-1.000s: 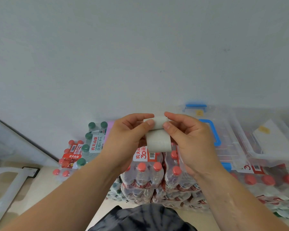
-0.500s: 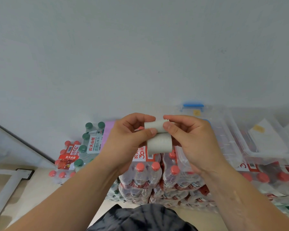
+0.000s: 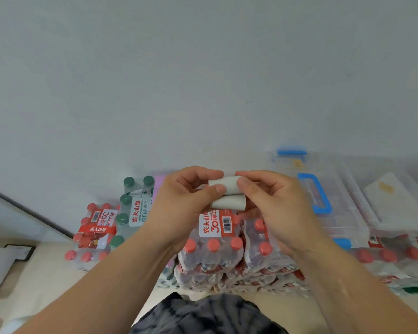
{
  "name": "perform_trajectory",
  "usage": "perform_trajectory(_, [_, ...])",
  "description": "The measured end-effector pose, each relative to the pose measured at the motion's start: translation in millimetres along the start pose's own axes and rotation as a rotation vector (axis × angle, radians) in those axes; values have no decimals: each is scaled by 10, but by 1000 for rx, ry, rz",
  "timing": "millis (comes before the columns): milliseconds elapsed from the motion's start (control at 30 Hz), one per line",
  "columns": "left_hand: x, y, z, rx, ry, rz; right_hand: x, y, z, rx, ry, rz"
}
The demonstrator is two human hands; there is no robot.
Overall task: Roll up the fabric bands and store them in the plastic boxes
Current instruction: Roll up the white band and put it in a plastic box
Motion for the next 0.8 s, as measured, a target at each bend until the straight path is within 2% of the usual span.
perform_trajectory(167, [76, -312, -38, -52, -91, 89, 177, 204, -2, -82, -6, -12])
perform_trajectory(367, [180, -690, -93, -53, -179, 188, 286, 473, 73, -290, 4, 90])
perform_trajectory(433, [206, -780, -72, -128, -164, 189, 311, 576, 62, -232, 9, 44])
perform_trajectory(567, [228, -817, 15, -219, -121, 202, 333, 746, 41, -134, 19, -185])
perform_trajectory(667, [260, -826, 35, -134, -136, 261, 290, 756, -12, -184, 58, -251])
perform_trajectory(800, [370, -791, -26, 196, -140, 486, 140, 682, 1, -206, 87, -311])
Point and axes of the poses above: each hand's wrist, its own x-axis towards the middle knuckle, its own y-axis out of the palm, z = x × y, the point moved 1 cm from there along x, towards the middle knuckle, and after that the axes turned 11 degrees about z, right-handed, at the moved point
